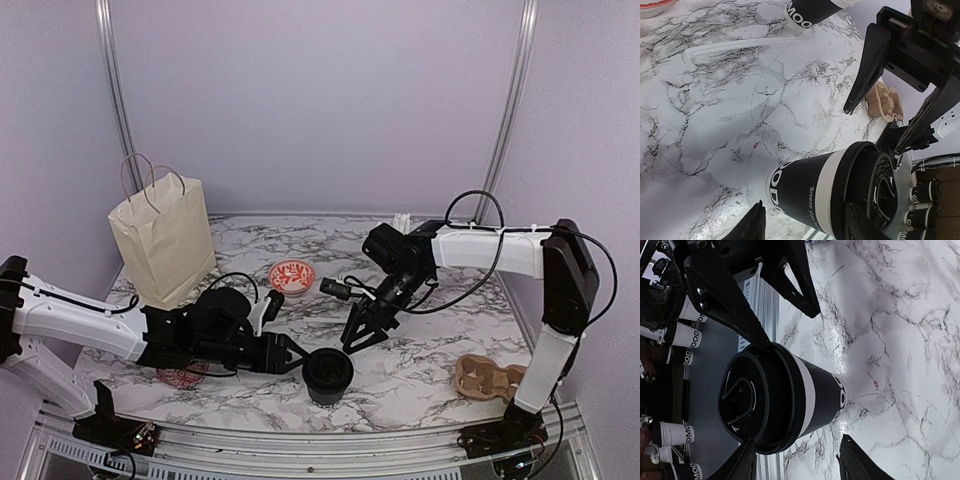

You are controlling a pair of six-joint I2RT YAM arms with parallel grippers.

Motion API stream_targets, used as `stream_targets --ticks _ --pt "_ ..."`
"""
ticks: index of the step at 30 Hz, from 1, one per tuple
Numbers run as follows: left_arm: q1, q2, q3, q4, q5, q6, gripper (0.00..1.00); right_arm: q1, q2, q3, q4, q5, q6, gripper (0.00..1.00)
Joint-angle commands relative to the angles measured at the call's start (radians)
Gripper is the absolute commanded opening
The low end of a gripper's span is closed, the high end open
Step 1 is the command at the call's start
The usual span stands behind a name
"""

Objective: Pack the takeout coffee

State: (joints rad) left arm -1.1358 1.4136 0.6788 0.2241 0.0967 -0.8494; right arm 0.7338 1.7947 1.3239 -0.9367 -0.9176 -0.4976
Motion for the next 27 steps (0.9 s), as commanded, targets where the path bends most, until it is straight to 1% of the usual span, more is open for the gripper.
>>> stream_targets --ticks 1,7,13,16,18,22,25,27 --pt "0.005 0.034 0.033 -0.014 0.028 0.012 0.53 0.016 0.042 0.029 -0.008 -0.022 0.009 0.5" --pt "0.005 0.07 0.041 -0.028 0.053 0.008 0.47 0.029 0.078 0.02 -0.01 -0.02 0.009 0.41" --pt "0.005 0.114 0.037 -0.039 0.095 -0.003 0.41 0.036 0.099 -0.012 0.005 -0.013 0.016 0.36" --pt "0.005 0.149 0.041 -0.083 0.103 -0.015 0.35 0.042 0.114 -0.019 0.016 0.003 0.024 0.33" --pt "0.004 0.177 0.04 -0.113 0.11 -0.034 0.31 0.047 0.126 -0.024 0.024 0.013 0.031 0.29" --pt "-0.003 0.23 0.019 -0.152 0.142 -0.065 0.22 0.067 0.156 -0.047 0.047 0.041 0.043 0.18" --pt "-0.016 0.264 -0.013 -0.144 0.145 -0.082 0.15 0.084 0.178 -0.067 0.069 0.069 0.06 0.13" --pt "-0.025 0.287 -0.033 -0.128 0.149 -0.092 0.13 0.091 0.192 -0.078 0.085 0.1 0.076 0.11"
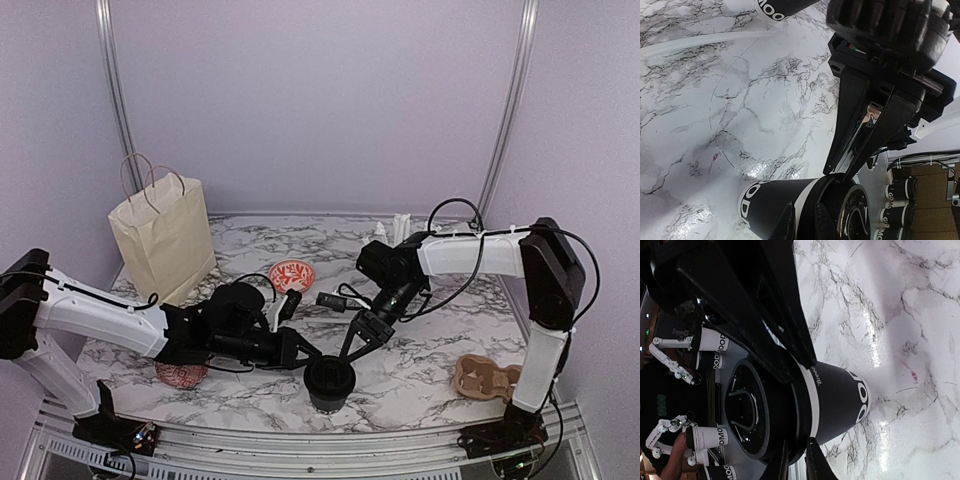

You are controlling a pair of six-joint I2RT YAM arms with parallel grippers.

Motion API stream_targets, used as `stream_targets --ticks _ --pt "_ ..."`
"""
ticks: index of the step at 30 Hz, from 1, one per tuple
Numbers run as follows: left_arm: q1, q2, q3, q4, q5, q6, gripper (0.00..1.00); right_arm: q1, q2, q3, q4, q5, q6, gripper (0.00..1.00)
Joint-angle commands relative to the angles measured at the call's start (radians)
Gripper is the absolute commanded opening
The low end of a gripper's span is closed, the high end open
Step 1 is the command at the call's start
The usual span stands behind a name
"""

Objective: Pack the takeout coffee

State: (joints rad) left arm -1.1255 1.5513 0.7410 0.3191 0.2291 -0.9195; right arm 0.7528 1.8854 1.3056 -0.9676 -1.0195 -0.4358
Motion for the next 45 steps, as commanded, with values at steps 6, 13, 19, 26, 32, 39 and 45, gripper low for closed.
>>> stream_targets --ticks 6,13,19,26,32,39,45 --pt "-0.051 0.143 -0.116 -0.207 -0.019 -0.009 0.09 0.078 0.113 -0.049 0.122 0.24 0.029 0.06" --pt "-0.058 0.006 -0.017 -0.267 -0.132 0.114 0.17 0.055 0.033 0.035 0.075 0.222 -0.004 0.07" --pt "-0.059 -0.133 0.055 -0.278 -0.246 0.176 0.38 0.009 -0.054 0.072 0.057 0.165 -0.022 0.2" --pt "-0.06 -0.211 0.041 -0.304 -0.253 0.125 0.53 -0.007 -0.136 0.047 0.04 0.137 -0.043 0.26" --pt "-0.081 -0.272 -0.009 -0.36 -0.175 -0.026 0.59 -0.012 -0.174 -0.006 0.036 0.146 -0.057 0.31" --pt "-0.102 -0.252 -0.035 -0.313 -0.108 -0.124 0.54 -0.014 -0.162 -0.054 -0.036 0.106 -0.12 0.42" --pt "-0.104 -0.207 -0.045 -0.213 -0.083 -0.143 0.51 -0.013 -0.164 -0.086 -0.061 0.077 -0.141 0.42"
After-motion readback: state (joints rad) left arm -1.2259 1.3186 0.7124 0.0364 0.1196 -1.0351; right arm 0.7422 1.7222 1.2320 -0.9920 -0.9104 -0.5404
